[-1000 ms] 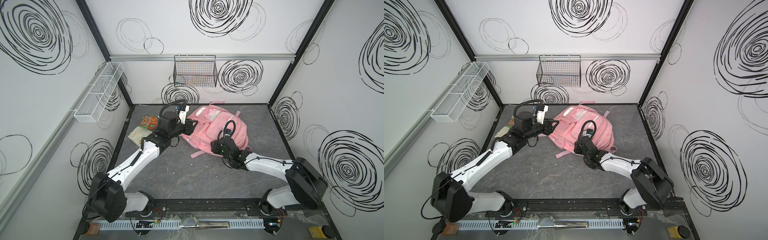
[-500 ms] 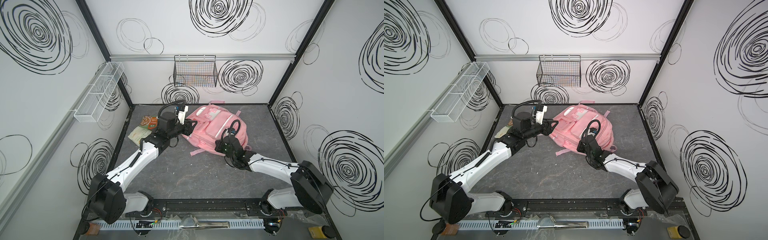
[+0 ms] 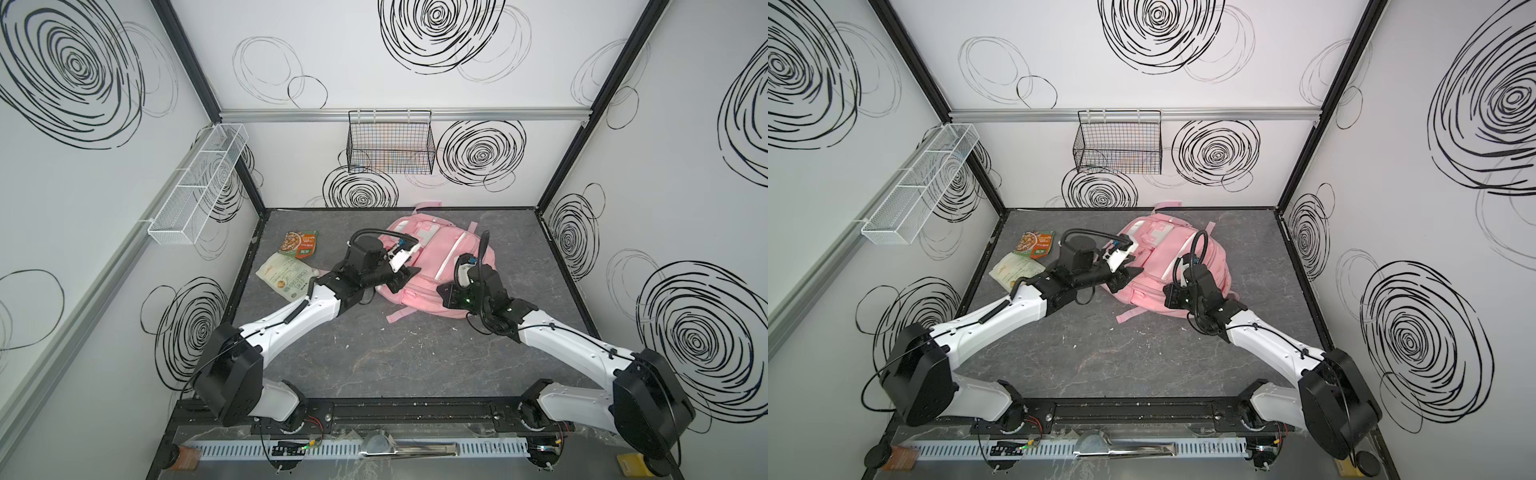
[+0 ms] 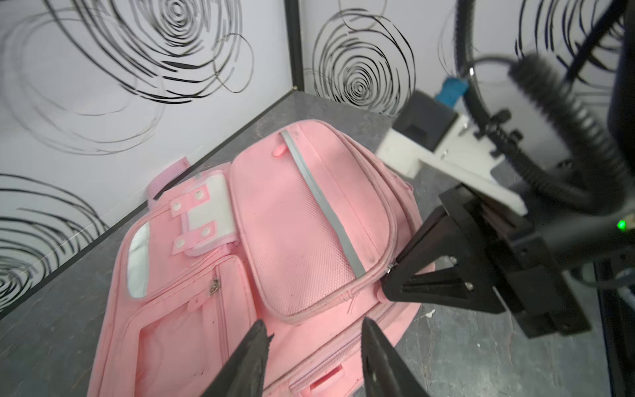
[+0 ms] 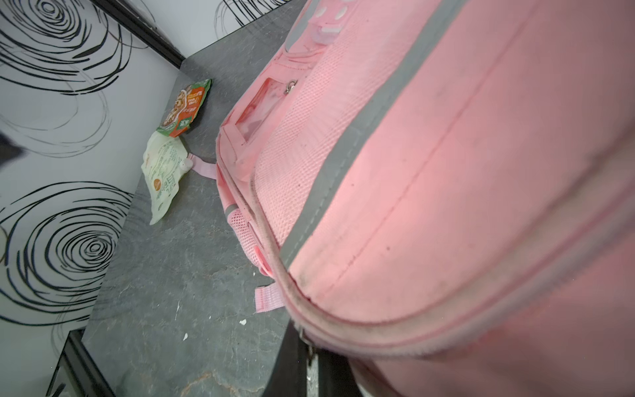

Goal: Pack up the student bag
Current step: 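Grasp the main zipper pull with the right gripper while left holds bag top, then pull the zipper along the main compartment with right while left holds the bag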

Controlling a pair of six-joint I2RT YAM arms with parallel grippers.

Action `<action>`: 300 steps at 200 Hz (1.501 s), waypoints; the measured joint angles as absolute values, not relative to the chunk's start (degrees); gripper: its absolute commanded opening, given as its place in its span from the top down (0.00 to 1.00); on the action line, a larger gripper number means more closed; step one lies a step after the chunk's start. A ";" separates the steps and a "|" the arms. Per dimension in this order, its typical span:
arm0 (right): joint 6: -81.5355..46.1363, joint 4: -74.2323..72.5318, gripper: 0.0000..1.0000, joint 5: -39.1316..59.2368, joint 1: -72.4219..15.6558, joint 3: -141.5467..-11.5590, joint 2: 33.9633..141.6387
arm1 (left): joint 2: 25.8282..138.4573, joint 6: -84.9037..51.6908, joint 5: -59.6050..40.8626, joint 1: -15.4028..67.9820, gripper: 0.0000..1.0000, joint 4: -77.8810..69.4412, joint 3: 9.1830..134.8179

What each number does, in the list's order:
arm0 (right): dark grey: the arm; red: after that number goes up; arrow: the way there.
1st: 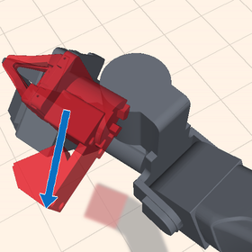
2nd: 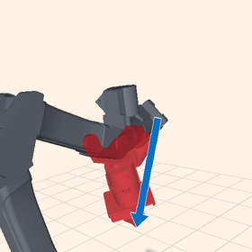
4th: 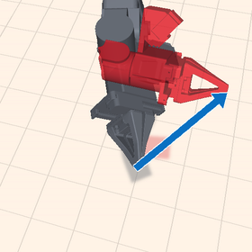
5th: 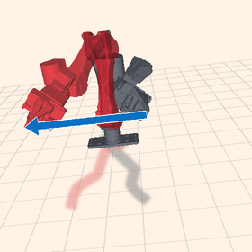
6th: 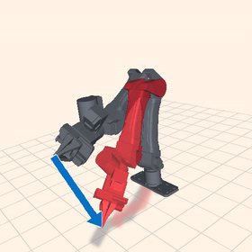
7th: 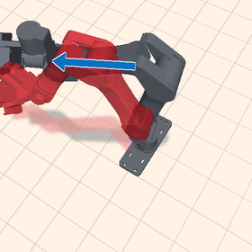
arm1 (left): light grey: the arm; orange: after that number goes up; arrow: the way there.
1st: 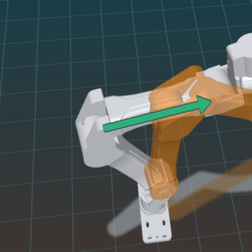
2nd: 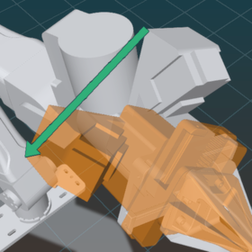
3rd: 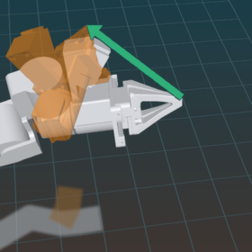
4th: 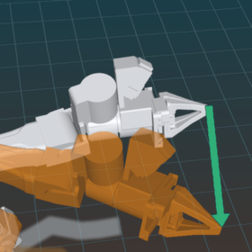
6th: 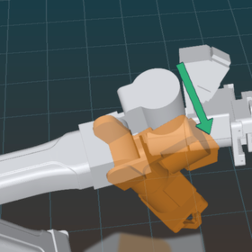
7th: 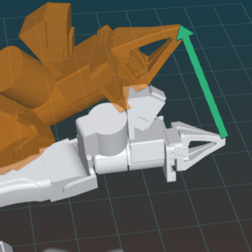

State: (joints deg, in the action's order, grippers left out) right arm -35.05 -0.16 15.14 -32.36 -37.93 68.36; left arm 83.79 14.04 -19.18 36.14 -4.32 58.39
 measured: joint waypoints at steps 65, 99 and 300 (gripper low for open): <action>-32.51 1.93 1.00 21.98 -30.09 -33.50 59.99 | 90.85 29.41 -22.85 40.49 0.44 -9.69 57.39; -31.46 2.76 1.00 23.27 -29.26 -32.99 58.41 | 94.76 36.62 -22.59 43.46 0.46 -9.78 58.78; -24.14 16.64 1.00 29.61 -9.85 -37.58 53.21 | 89.95 49.34 -23.94 41.89 1.00 -13.80 53.89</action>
